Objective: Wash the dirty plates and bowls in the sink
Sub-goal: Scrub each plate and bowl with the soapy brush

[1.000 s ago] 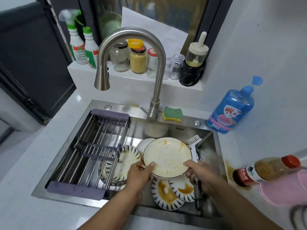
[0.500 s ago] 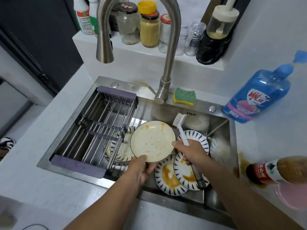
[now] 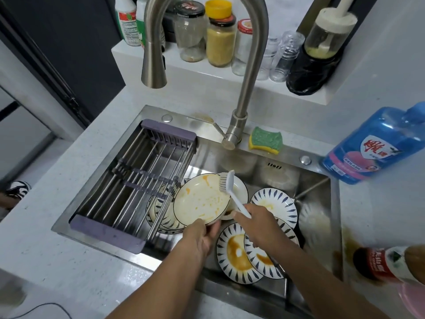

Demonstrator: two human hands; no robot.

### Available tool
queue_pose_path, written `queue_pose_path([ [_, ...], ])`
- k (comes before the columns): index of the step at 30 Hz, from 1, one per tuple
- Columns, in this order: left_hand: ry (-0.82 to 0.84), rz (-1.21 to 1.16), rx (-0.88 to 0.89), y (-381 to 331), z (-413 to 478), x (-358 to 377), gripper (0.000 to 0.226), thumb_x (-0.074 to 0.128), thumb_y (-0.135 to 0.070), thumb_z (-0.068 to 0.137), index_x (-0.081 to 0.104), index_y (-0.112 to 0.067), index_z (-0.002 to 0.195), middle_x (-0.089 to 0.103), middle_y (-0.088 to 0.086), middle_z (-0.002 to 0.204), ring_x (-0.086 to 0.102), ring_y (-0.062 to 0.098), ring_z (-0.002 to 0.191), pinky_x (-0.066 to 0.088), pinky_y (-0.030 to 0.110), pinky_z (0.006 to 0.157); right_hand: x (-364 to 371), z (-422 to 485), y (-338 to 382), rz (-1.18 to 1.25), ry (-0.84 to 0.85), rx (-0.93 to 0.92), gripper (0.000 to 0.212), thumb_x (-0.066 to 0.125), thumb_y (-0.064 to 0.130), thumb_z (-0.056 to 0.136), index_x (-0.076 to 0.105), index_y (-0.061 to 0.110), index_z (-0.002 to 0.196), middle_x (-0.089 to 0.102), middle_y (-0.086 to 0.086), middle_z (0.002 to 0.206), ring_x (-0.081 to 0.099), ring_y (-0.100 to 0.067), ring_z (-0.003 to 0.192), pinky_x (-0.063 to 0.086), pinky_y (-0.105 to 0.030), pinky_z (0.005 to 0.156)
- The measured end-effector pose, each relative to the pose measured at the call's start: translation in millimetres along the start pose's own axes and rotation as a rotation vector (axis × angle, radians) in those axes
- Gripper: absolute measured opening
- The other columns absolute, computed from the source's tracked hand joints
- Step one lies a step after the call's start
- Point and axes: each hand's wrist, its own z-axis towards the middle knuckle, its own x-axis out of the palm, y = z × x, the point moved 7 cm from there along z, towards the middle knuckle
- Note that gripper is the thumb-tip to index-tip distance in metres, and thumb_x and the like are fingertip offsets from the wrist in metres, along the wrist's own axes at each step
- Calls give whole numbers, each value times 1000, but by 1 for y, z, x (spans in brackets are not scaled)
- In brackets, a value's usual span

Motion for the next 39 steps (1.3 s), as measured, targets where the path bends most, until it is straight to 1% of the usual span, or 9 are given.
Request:
queue_pose_path([
  [4,13,-176,-127,-2,2,3,27,56,-1,101,64,6,126,68,21,122,70,36,101,57,49,53,-1,0,10,11,-5,-42,27,61,38,97,67,12,98,54,0,66,49,-14,56,44,-30,51],
  [9,49,-247,-131,-16,23,4,32,47,-6,107,60,9,131,68,22,118,69,33,94,59,40,46,1,0,19,41,13,-73,24,60,36,98,67,14,95,52,1,65,48,-11,54,44,-29,50],
  [12,37,-264,-118,-21,37,-2,37,40,-11,110,56,10,135,65,20,129,68,31,101,58,40,40,5,1,16,27,20,-60,27,61,37,97,62,13,84,48,3,62,46,-12,54,43,-29,50],
  [21,56,-256,-107,-18,45,-5,36,40,-13,110,56,8,135,64,19,115,67,28,109,57,38,39,8,-2,-6,109,39,20,31,60,34,99,64,4,90,49,-1,63,46,-15,54,41,-26,42],
  [23,55,-252,-104,-15,45,-6,35,44,-18,110,58,7,130,66,17,101,69,27,88,58,40,42,9,-2,-16,139,41,49,30,61,33,99,63,6,87,48,-2,64,44,-15,52,40,-25,41],
  [27,76,-109,-114,7,31,7,43,67,-39,97,59,3,93,53,7,70,63,18,44,60,35,57,6,1,-34,183,6,112,30,60,31,99,61,6,84,50,-2,64,43,-12,47,39,-23,40],
  [31,78,159,-133,40,28,19,30,72,-20,94,63,6,105,59,16,87,66,25,76,61,34,82,-1,6,-48,223,-33,153,25,59,31,99,65,12,85,59,-7,71,46,-13,46,39,-24,42],
  [36,28,319,-56,35,51,33,18,49,-8,107,56,5,116,57,17,86,60,21,80,61,34,62,-15,18,-59,247,-23,162,26,59,30,100,67,8,90,60,-5,72,47,-14,47,40,-26,43],
  [39,22,384,21,24,76,43,29,40,-5,109,48,7,134,62,23,124,66,30,113,61,35,71,-25,28,-61,267,4,142,26,57,29,102,67,7,93,57,-4,69,47,-15,50,40,-28,44],
])
